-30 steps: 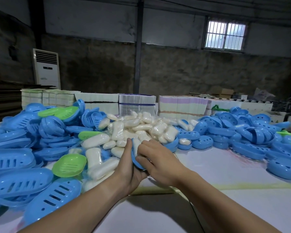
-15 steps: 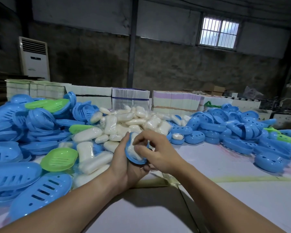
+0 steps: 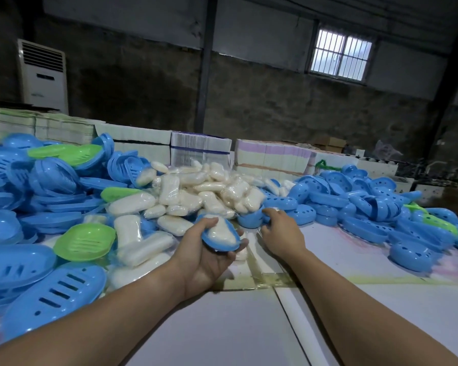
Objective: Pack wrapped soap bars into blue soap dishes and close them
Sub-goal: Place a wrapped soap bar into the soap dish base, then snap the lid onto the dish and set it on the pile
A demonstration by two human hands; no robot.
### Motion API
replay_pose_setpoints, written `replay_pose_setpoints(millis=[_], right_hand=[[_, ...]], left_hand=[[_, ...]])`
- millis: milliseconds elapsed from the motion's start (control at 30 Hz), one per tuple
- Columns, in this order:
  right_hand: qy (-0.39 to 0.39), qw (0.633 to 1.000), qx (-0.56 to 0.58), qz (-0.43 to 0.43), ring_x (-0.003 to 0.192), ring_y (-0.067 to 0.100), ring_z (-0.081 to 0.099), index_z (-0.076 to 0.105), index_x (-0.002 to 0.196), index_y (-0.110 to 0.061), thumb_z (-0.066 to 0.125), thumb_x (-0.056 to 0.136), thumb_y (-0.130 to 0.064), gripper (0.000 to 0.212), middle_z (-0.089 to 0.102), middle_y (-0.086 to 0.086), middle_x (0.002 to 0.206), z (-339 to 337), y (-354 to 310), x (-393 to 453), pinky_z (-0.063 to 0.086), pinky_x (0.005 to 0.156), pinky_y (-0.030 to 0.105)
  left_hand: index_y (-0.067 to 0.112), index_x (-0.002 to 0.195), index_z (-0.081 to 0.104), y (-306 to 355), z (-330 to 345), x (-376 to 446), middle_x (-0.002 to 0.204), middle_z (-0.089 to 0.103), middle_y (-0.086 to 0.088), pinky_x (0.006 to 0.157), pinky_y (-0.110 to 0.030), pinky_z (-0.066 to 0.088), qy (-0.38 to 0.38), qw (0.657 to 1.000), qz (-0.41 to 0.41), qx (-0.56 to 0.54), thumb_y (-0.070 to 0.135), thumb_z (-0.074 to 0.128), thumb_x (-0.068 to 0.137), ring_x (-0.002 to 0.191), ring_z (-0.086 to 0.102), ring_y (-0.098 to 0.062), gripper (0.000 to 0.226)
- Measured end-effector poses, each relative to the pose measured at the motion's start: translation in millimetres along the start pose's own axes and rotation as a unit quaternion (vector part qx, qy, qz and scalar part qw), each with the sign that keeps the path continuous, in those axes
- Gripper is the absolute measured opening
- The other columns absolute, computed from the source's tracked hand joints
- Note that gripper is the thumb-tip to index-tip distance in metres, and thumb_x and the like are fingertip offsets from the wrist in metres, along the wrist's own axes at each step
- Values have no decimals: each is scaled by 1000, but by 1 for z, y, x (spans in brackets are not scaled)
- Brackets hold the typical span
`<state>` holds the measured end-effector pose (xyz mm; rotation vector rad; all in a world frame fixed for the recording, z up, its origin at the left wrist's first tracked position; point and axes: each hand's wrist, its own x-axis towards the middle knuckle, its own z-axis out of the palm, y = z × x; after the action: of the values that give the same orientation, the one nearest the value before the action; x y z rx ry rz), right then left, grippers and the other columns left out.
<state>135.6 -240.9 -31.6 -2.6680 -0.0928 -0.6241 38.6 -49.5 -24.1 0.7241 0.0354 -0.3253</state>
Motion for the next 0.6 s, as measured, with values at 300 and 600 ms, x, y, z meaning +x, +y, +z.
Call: replay_pose_setpoints(millis=[300,600], right_hand=[[80,991,-82,-67,90,22,50,48,113,-25,55,94,-33,22,59,-1,100,10,-2,14,37,62,33],[26,990,-131,-54,95,28,57,45,124,-28,48,96,-42,32,60,5,104,8,-2,15,38,64,33]], left_hand=[[-4,107,72,3,-4,1,96,74,-23,52,-24,53,-17,999,-44,27,10,63,69,54,68,-19,42],[-4,99,66,0,-5,0,88,76,-17,41,-21,50,-8,1000,-22,11,9,52,89,67,74,-26,21]])
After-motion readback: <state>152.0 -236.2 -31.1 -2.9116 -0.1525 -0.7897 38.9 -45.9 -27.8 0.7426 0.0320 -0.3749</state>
